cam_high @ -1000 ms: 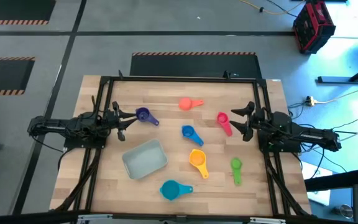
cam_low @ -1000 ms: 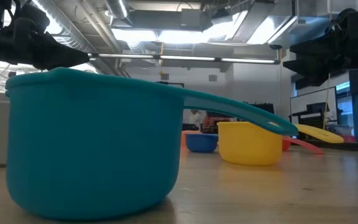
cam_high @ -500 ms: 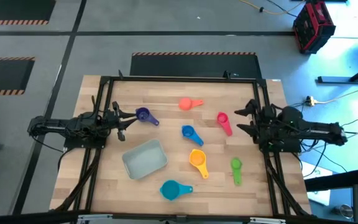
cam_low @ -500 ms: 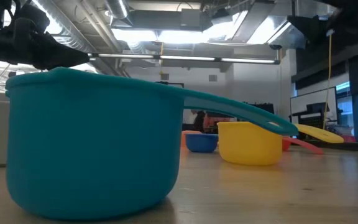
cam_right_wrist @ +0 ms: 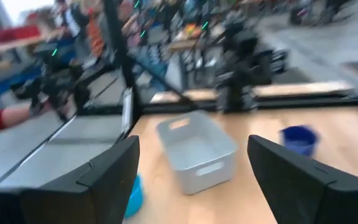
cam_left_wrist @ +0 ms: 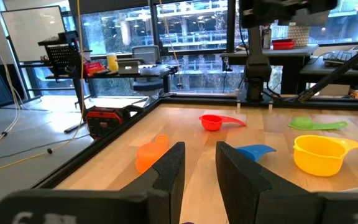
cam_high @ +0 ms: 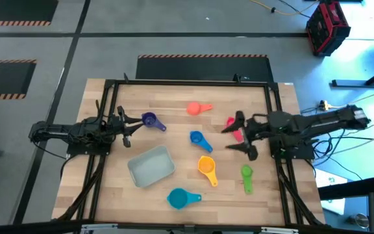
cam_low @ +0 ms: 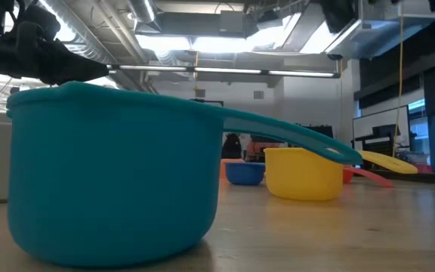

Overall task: Nest measuring cups in basket
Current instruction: Put the light blue measuring cup into the bin

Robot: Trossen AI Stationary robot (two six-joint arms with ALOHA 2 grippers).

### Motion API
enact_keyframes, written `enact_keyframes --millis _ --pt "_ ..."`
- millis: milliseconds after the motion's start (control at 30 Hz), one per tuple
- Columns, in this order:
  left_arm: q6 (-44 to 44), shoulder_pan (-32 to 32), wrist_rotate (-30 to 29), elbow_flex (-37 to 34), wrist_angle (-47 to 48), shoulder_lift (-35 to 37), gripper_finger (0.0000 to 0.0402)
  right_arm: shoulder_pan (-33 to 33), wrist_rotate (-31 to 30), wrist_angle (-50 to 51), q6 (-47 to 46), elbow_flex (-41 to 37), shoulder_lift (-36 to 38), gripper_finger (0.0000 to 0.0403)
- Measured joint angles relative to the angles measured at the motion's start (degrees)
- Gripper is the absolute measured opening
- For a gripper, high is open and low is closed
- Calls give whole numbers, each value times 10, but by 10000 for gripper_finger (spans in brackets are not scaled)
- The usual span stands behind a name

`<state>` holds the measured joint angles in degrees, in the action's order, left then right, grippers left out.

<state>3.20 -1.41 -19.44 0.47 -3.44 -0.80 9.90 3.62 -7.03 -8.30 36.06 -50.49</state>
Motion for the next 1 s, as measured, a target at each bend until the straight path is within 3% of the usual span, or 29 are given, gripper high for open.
enact_keyframes --millis 433,867,1000 --pt "0 0 0 0 0 0 84 123 2 123 -52 207 -261 305" --pt "0 0 3 0 0 0 84 167 1 100 -65 243 -386 305" --pt "0 0 4 0 0 0 84 171 4 68 -106 242 -419 305"
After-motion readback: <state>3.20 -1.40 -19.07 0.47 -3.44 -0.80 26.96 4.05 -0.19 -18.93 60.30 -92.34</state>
